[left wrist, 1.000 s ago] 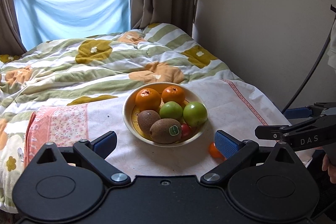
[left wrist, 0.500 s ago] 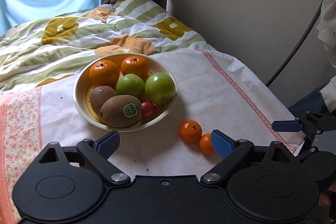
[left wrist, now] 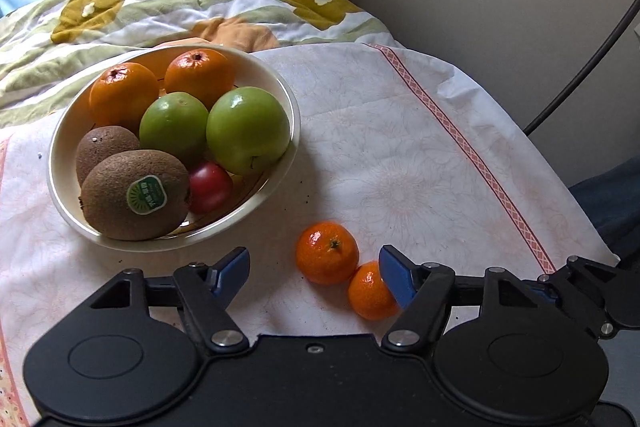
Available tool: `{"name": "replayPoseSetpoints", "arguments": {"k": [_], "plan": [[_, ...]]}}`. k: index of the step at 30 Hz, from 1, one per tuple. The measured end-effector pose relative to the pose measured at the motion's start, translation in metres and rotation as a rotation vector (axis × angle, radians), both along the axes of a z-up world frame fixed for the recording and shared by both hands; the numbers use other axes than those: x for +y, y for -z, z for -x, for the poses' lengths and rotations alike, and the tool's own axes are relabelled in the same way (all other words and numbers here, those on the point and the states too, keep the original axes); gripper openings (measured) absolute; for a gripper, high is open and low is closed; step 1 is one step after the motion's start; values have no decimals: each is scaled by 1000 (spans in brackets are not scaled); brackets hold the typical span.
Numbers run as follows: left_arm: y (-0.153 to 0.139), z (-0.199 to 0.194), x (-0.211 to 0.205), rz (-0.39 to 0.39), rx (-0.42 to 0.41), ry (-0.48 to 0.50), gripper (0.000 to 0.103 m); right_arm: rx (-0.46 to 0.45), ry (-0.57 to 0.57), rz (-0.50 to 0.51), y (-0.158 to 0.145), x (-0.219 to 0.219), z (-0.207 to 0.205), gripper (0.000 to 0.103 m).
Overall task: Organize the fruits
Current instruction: 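Move the open left tool down to a mandarin on the cloth, then close the left tool on a mandarin while the right grasps the other mandarin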
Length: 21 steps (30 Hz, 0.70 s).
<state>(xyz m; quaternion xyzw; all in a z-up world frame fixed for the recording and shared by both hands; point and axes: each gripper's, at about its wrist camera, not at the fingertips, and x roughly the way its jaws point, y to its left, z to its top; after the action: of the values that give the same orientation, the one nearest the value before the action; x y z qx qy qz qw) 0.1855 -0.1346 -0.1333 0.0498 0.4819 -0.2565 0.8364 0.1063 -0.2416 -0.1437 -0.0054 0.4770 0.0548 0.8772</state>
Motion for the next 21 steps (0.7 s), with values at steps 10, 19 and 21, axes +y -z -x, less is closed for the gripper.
{"name": "replayPoseSetpoints", "arguments": {"k": [10,19,21], "plan": [[4,-10,-12,8,25,-1,57,0,-12,-18,3,4,-3,94],[4,-14,-11,7,51,-4,48,-7,-15,-20,3,5,-11,84],[5,-14,-10,5,58,-6,40,-4,-16,-18,6,6,-15,80]]}}
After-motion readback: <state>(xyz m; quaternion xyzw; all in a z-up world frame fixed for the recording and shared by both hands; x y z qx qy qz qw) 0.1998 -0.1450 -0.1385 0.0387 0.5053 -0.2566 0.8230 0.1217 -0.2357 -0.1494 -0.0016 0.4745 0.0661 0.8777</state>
